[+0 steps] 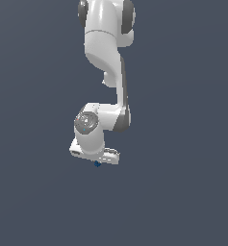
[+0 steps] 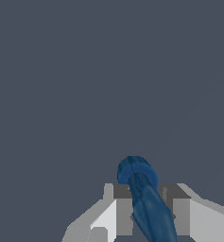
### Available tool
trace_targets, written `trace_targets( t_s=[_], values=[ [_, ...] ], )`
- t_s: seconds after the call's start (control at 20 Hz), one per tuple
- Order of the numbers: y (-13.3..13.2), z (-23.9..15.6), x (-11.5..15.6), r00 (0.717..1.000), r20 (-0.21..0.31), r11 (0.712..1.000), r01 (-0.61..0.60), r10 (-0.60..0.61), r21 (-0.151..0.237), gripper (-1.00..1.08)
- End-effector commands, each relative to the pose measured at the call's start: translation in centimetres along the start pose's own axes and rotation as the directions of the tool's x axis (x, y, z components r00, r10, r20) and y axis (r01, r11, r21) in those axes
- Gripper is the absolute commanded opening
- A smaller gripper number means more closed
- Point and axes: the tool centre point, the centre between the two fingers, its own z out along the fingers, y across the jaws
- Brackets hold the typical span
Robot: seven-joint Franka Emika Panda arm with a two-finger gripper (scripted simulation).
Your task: Pick up the object and move it to a goal position.
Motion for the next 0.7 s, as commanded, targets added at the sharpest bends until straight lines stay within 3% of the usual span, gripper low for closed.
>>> trace_targets(
  t_s=[0.0, 0.65],
  values=[
    [0.0, -0.5, -0.3, 1.000, -0.001, 1.000, 0.000, 0.000, 0.000, -1.00],
    [0.5, -6.9, -4.5, 1.000, -0.001, 1.000, 0.000, 0.000, 0.001, -1.00]
  ],
)
